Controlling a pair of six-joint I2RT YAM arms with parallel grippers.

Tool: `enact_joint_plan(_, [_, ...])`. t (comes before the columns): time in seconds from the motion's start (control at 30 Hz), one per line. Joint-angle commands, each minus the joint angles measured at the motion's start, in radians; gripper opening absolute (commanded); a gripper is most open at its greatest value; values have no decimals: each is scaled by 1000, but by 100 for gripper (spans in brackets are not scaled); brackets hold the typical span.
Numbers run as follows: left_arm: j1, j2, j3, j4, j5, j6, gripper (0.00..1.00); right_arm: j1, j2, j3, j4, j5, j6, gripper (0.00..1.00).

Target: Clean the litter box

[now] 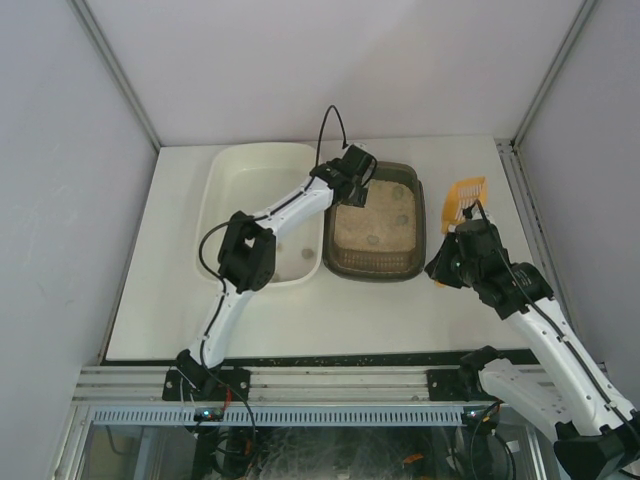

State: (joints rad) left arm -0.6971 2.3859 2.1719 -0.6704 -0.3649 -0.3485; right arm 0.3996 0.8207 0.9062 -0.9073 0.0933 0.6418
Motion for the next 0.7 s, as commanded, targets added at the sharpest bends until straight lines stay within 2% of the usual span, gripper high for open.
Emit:
enact_joint_plan(0.0, [2,-43,-32,-26,44,-87,71,-16,-19,-6,63,-18,-26,0])
enact_joint_plan(0.17, [2,-83,-86,-106,35,-215,63,-31,-25,-19,81,-39,-27,0])
enact_joint_plan(0.23, [2,-111,-125,-119,17,-256,56,-34,-30,-24,84,-44,-26,0])
enact_joint_plan(0.27, [1,-131,-151,-118,7,-276,50,-35,-34,-28,85,-46,-26,0])
enact_joint_plan(0.4, [13,-208,-269,-117,0,-381,5,-42,-48,-47,91,-52,-28,0])
enact_joint_plan(0.43, [20,-227,-300,-107,25,-408,1,-44,-51,-52,93,-53,-28,0])
enact_joint_plan(0.67, [22,-356,-488,-43,56,-533,0,-57,-60,-64,99,-69,-30,0])
